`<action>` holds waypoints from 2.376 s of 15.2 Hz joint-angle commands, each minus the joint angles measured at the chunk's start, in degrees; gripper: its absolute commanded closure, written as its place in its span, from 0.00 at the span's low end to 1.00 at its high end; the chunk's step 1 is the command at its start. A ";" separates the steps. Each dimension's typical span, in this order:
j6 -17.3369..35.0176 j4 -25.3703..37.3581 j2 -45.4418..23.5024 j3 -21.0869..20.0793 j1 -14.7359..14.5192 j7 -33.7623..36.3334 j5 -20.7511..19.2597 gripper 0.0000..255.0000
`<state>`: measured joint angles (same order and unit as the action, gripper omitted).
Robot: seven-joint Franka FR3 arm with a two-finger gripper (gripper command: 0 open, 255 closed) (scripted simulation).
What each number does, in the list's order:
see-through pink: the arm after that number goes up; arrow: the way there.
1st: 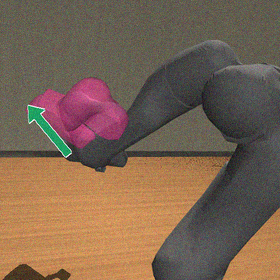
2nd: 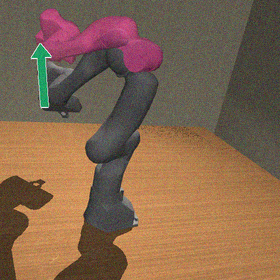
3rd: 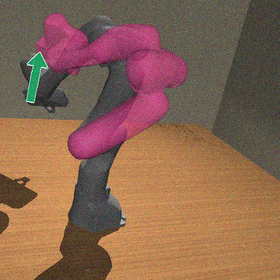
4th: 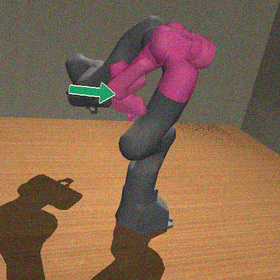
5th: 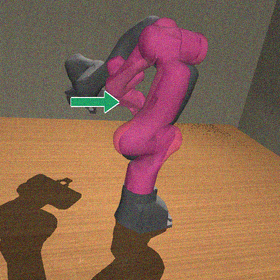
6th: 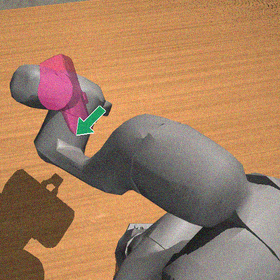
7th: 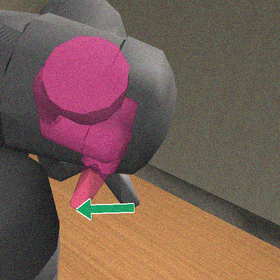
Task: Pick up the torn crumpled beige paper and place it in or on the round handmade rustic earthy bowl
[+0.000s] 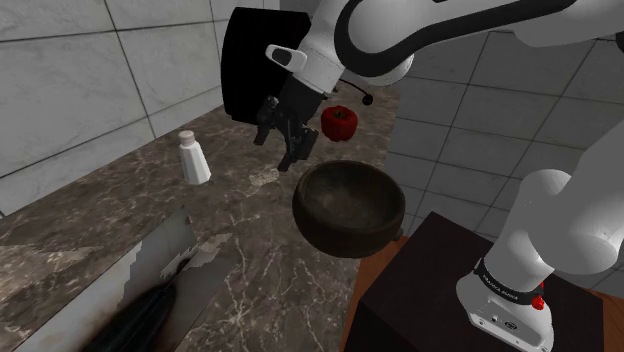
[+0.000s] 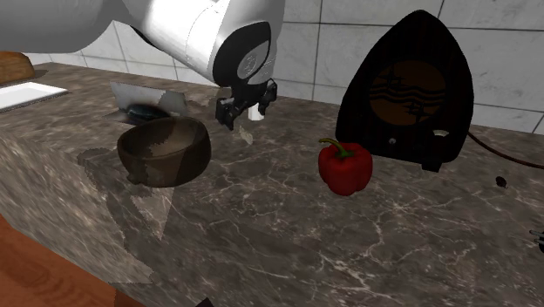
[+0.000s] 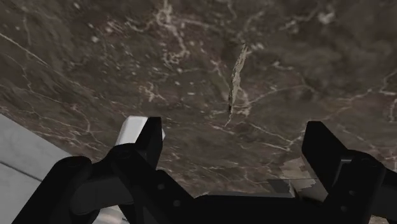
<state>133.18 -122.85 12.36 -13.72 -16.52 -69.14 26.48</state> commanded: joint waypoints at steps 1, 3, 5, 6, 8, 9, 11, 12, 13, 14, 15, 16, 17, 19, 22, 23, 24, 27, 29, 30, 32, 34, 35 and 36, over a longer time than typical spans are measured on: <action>-1.77 -0.73 0.91 0.97 0.34 -1.21 0.50 0.00; -0.33 -1.07 -0.09 0.61 0.14 -1.26 0.63 0.00; 1.11 -1.36 -1.14 0.24 -0.06 -1.32 0.75 0.00; 1.83 -1.48 -1.68 0.06 -0.17 -1.34 0.80 0.00; 3.66 -1.75 -3.11 -0.39 -0.43 -1.40 0.93 0.00; 3.66 -1.76 -3.10 -0.39 -0.43 -1.40 0.93 0.00; 3.66 -1.75 -3.11 -0.39 -0.43 -1.40 0.93 0.00; 3.66 -1.75 -3.11 -0.39 -0.43 -1.40 0.93 0.00; 3.66 -1.75 -3.11 -0.39 -0.43 -1.40 0.93 0.00; 3.66 -1.75 -3.11 -0.39 -0.43 -1.40 0.93 0.00; 3.66 -1.75 -3.11 -0.39 -0.43 -1.40 0.93 0.00; 3.65 -1.74 -3.11 -0.39 -0.43 -1.39 0.92 0.00; 3.65 -1.74 -3.11 -0.39 -0.43 -1.39 0.92 1.00; 3.65 -1.74 -3.11 -0.39 -0.43 -1.39 0.92 1.00; 3.65 -1.74 -3.11 -0.39 -0.43 -1.39 0.92 1.00; 3.65 -1.74 -3.11 -0.39 -0.43 -1.39 0.92 1.00; 3.64 -1.75 -3.10 -0.39 -0.43 -1.38 0.92 1.00; 2.94 -1.23 -2.88 -0.35 -0.36 -1.06 0.68 1.00; 1.51 -0.15 -2.46 -0.27 -0.22 -0.43 0.21 1.00; 0.79 0.41 -2.27 -0.23 -0.16 -0.11 -0.02 1.00; -0.64 1.56 -1.92 -0.15 -0.02 0.50 -0.46 1.00; -2.07 2.76 -1.63 -0.08 0.10 1.10 -0.88 1.00; -2.78 3.38 -1.50 -0.04 0.17 1.39 -1.08 1.00; -3.50 4.01 -1.38 0.00 0.23 1.68 -1.28 1.00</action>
<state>130.43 -119.31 10.70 -13.78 -16.35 -67.72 25.36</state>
